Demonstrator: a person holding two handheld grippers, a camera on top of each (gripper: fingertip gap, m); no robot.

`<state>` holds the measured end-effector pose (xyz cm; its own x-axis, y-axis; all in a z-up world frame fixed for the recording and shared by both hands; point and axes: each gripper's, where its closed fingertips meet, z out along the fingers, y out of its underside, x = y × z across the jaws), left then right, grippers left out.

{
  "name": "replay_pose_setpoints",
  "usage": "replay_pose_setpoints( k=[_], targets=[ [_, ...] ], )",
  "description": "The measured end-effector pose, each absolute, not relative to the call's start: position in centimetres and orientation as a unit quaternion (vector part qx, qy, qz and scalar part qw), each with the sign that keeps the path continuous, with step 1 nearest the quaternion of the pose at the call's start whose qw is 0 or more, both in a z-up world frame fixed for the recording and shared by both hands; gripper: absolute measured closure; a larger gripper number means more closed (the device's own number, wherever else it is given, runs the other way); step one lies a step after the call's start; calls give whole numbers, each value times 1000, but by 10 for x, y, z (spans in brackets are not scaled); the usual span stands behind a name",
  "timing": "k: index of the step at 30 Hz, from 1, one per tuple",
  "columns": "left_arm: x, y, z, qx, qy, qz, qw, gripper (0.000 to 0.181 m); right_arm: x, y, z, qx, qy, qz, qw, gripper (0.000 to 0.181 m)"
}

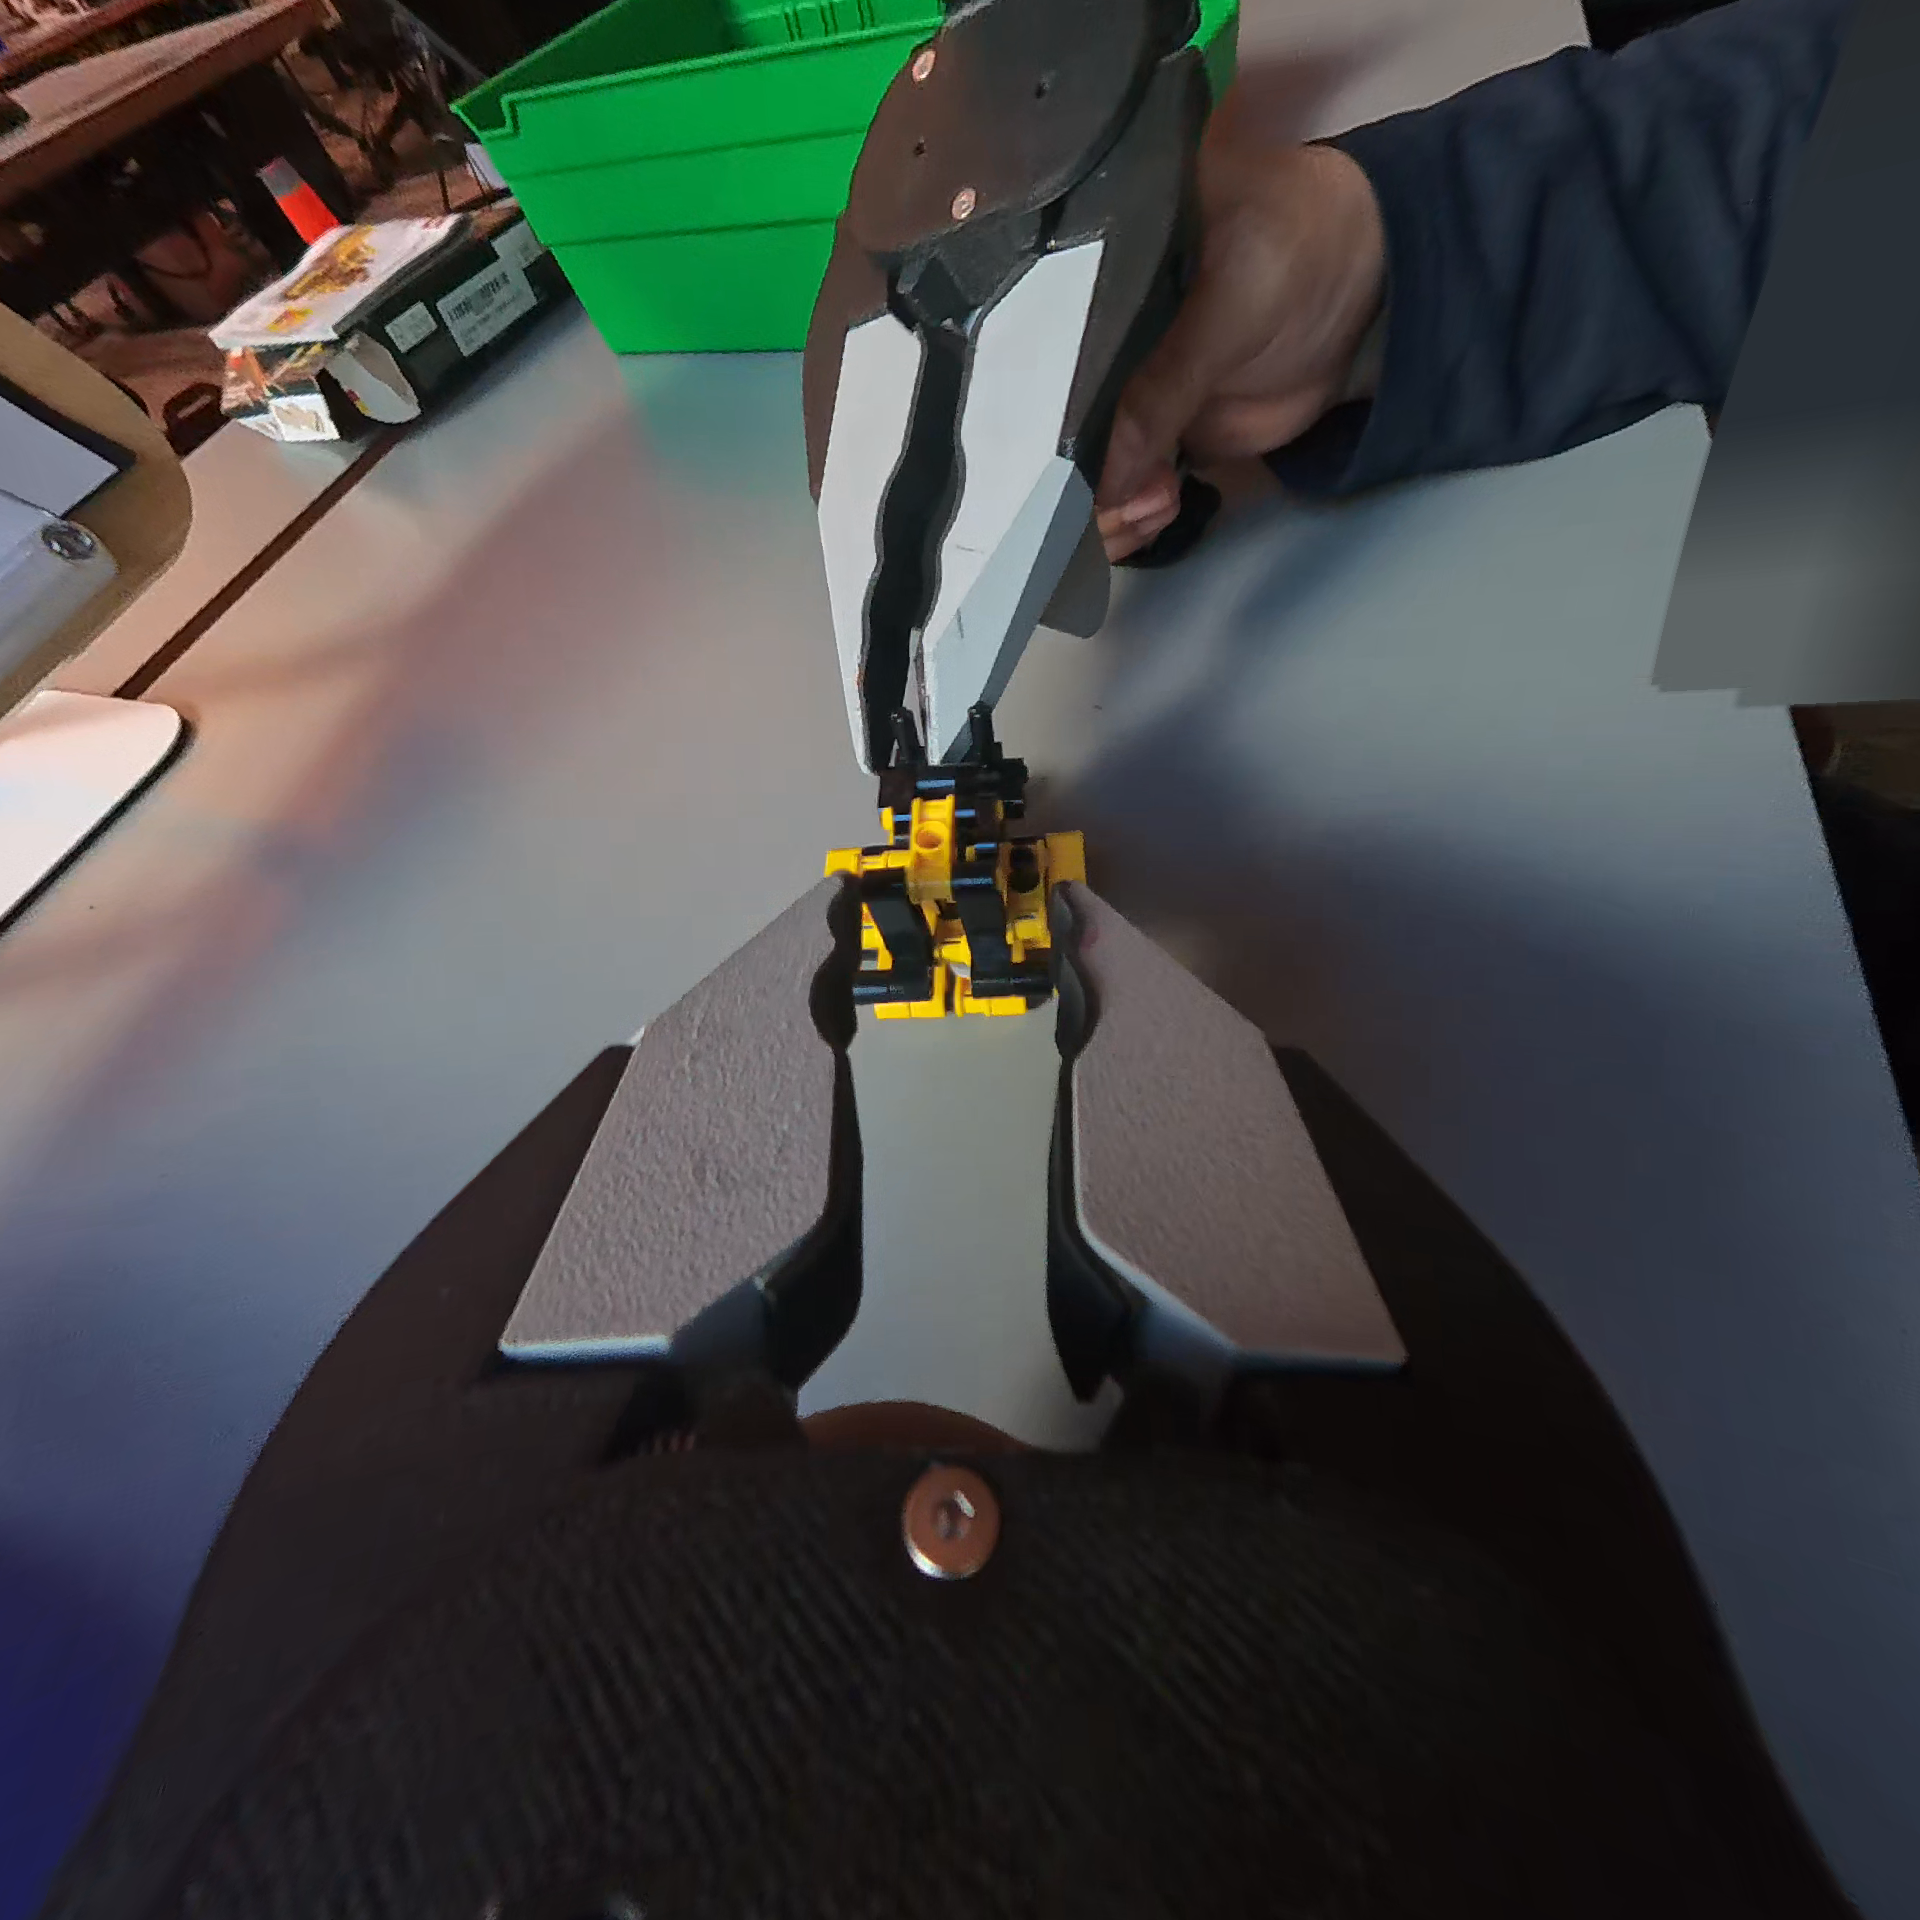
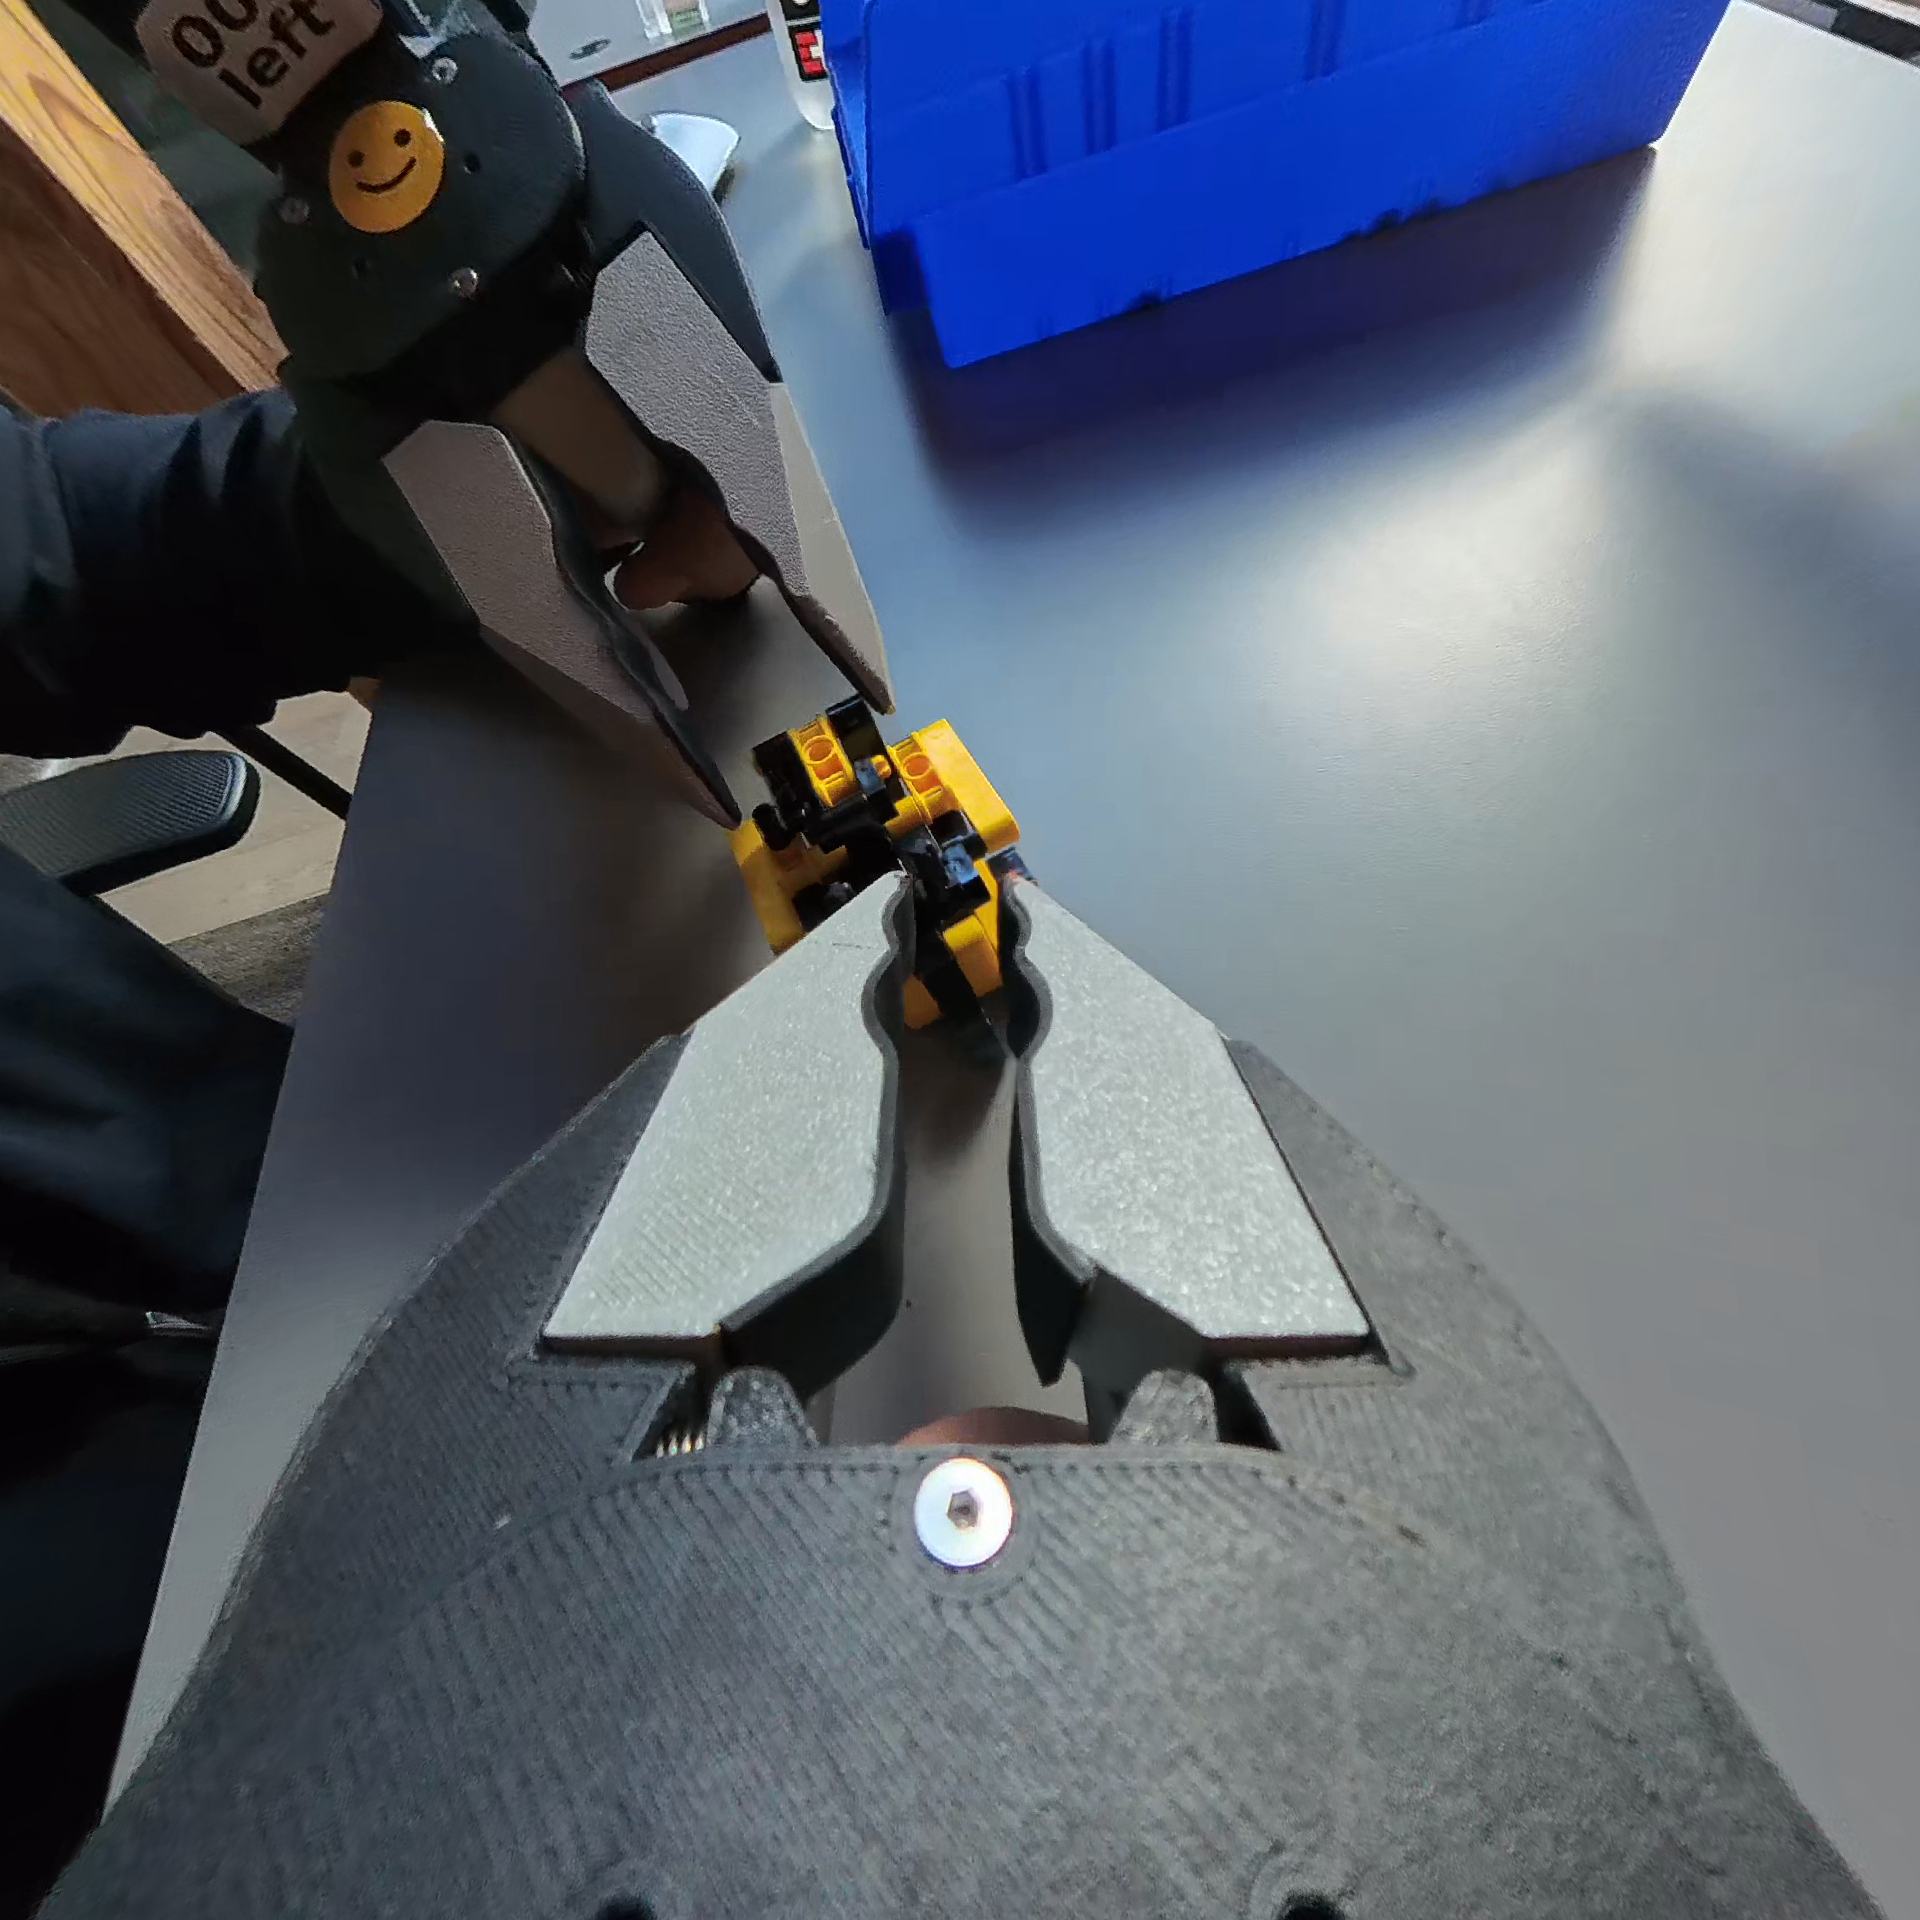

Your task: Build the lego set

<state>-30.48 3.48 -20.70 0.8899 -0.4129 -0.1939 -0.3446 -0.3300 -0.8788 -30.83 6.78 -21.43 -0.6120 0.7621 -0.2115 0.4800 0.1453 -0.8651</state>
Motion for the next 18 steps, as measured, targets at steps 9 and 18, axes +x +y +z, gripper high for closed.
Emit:
replay_pose_setpoints(
  k=[9, 18],
  targets=[
    [-313, 36, -215, -838, 202, -44, 504, 153, -311, 79, -215, -412, -758, 472, 182, 163],
    [-311, 36, -217, -841, 204, -50, 498, 151, -304, 70, -191, -355, -762, 496, 216, 165]
  ],
)
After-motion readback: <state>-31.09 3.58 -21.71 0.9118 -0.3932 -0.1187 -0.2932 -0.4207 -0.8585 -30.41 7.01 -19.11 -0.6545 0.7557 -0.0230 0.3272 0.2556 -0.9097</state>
